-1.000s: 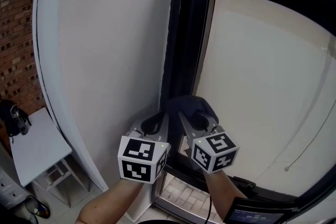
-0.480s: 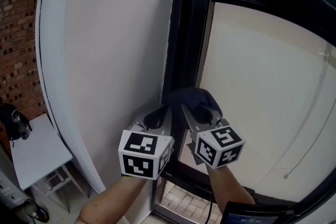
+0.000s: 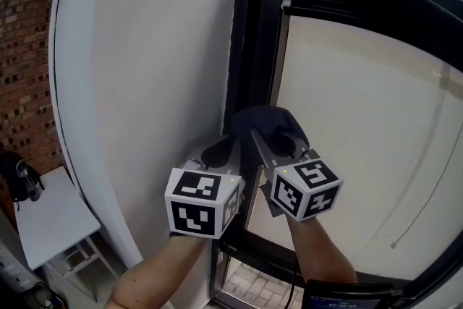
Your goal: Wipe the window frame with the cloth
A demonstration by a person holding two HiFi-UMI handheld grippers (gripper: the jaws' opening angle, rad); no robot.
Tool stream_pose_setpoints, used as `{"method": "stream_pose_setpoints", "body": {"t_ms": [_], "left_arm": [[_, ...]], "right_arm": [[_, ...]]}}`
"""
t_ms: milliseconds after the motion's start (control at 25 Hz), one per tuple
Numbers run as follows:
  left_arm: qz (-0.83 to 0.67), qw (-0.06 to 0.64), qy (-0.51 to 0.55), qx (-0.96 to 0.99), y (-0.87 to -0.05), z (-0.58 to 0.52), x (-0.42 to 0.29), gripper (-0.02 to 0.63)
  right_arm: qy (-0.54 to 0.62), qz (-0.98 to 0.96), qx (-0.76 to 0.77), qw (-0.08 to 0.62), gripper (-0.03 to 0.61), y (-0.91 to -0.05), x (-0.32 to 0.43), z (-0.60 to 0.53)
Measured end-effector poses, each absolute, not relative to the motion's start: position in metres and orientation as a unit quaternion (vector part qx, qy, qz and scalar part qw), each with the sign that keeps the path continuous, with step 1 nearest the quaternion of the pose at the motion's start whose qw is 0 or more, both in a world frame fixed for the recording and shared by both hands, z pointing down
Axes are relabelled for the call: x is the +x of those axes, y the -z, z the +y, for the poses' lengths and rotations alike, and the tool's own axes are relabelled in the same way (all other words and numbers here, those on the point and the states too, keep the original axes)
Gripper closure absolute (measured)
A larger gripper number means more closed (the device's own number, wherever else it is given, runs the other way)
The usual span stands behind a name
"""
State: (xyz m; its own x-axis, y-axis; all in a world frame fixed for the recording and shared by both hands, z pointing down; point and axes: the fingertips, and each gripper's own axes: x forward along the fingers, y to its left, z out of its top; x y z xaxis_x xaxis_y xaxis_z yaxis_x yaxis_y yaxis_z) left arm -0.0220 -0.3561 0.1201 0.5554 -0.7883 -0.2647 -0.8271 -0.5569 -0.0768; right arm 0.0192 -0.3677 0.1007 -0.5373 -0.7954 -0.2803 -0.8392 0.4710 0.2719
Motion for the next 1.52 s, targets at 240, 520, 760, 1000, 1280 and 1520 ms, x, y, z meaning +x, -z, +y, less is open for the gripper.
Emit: {"method": "stream_pose_setpoints", "body": {"t_ms": [240, 520, 760, 1000, 1280, 1520], "left_arm": [[0.46, 0.102, -0.111, -0.875, -0.106, -0.359, -0.025, 0.62], [0.459, 0.112, -0.123, -0.873, -0.083, -0.36, -0.025, 0.62], [0.459, 0.122, -0.131, -0.87, -0.067, -0.361, -0.023, 0.62], [0.462, 0.134, -0.147, -0.864, -0.045, -0.359, -0.025, 0.62], [0.465, 0.145, -0.154, -0.86, -0.029, -0.362, -0.026, 0.62], [0.468, 0.152, -0.162, -0.855, -0.015, -0.368, -0.026, 0.62]], "right_arm": [[-0.204, 0.853, -0.476, 0.063, 0.512, -0.082, 0.019, -0.367], [-0.222, 0.85, -0.473, 0.073, 0.512, -0.058, 0.019, -0.366], [-0.242, 0.846, -0.468, 0.083, 0.512, -0.033, 0.018, -0.365], [-0.252, 0.846, -0.461, 0.094, 0.512, -0.01, 0.019, -0.363], [-0.264, 0.841, -0.459, 0.113, 0.512, 0.017, 0.019, -0.362], [-0.278, 0.836, -0.458, 0.119, 0.511, 0.035, 0.018, -0.362]]}}
